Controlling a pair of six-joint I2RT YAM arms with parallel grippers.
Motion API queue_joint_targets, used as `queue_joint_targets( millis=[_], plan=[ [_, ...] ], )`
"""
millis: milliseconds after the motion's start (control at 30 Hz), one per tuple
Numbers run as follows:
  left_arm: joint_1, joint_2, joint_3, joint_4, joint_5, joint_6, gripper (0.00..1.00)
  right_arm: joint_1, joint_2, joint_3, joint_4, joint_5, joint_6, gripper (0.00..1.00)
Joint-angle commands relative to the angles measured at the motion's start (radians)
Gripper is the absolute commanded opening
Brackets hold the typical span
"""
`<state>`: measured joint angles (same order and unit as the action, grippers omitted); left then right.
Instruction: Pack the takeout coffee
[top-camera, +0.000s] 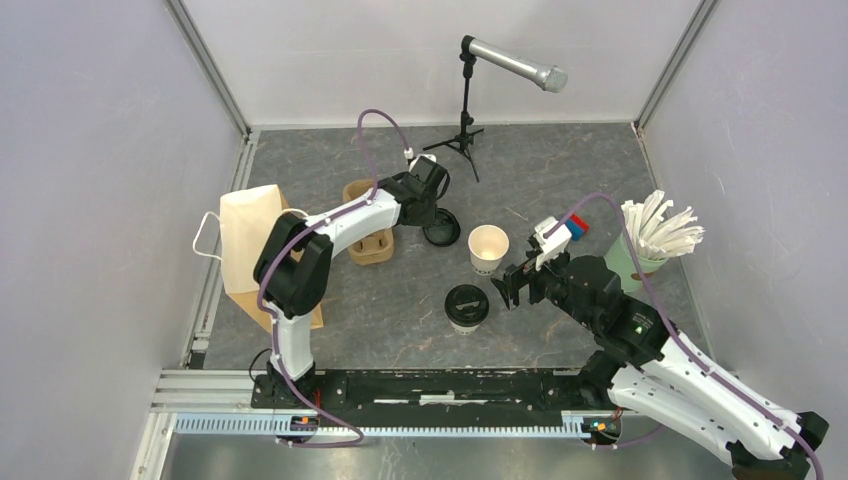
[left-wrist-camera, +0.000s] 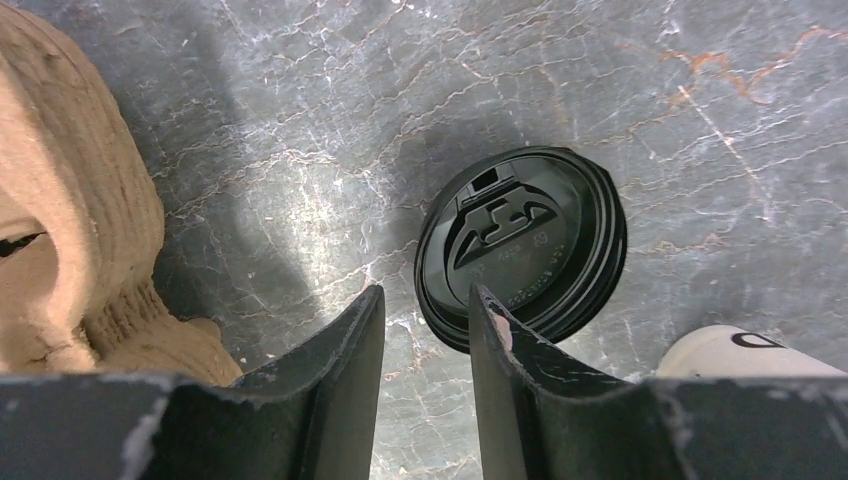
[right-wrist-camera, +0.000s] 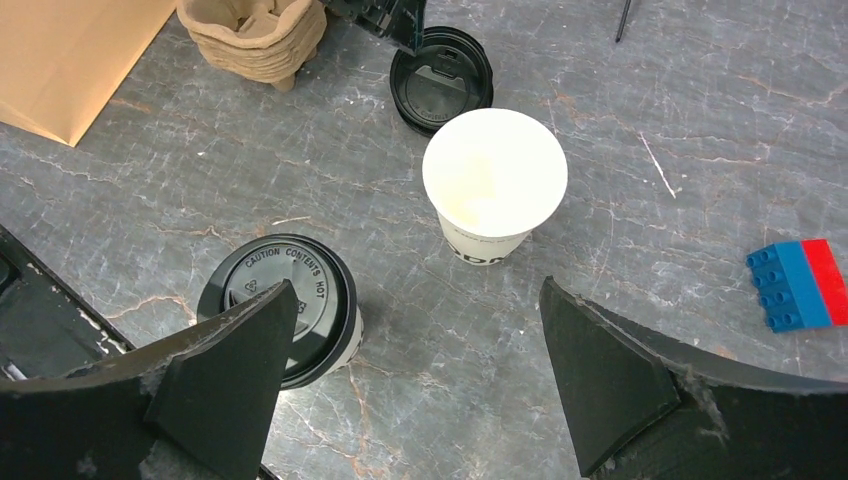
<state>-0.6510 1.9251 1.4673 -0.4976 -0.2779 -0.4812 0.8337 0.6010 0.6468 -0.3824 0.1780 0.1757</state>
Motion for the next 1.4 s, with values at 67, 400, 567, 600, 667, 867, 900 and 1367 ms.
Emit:
queue_joint_targets(
  millis=[67, 400, 567, 600, 667, 867, 900, 1367],
  plan=[
    [0.014, 0.047, 0.047, 0.047, -0.011, 0.064, 0.42, 0.002, -0.015, 0.028, 0.008, 0.009, -0.035, 0.98],
    [0.021, 0.059, 0.042, 0.060, 0.001, 0.072, 0.18, 0.003, -0.018, 0.007, 0.010, 0.023, -0.039, 0.98],
    [0.021, 0.014, 0.052, 0.043, 0.020, 0.078, 0.05, 0.002, -0.014, -0.031, 0.029, 0.022, -0.019, 0.98],
    [0.020, 0.009, 0.053, 0.035, 0.023, 0.078, 0.04, 0.002, -0.012, -0.037, 0.037, 0.023, -0.012, 0.98],
    [0.020, -0.008, 0.060, 0.020, 0.028, 0.078, 0.02, 0.002, -0.005, -0.052, 0.052, 0.022, 0.000, 0.98],
    [0.021, -0.066, 0.057, -0.009, 0.033, 0.057, 0.02, 0.002, 0.019, -0.093, 0.115, 0.066, -0.027, 0.98],
    [0.021, -0.077, 0.056, -0.020, 0.037, 0.047, 0.02, 0.002, 0.022, -0.103, 0.126, 0.107, -0.047, 0.98],
    [0.056, -0.403, -0.118, 0.068, 0.530, -0.111, 0.02, 0.003, -0.062, -0.251, 0.688, -0.059, -0.534, 0.98]
  ],
)
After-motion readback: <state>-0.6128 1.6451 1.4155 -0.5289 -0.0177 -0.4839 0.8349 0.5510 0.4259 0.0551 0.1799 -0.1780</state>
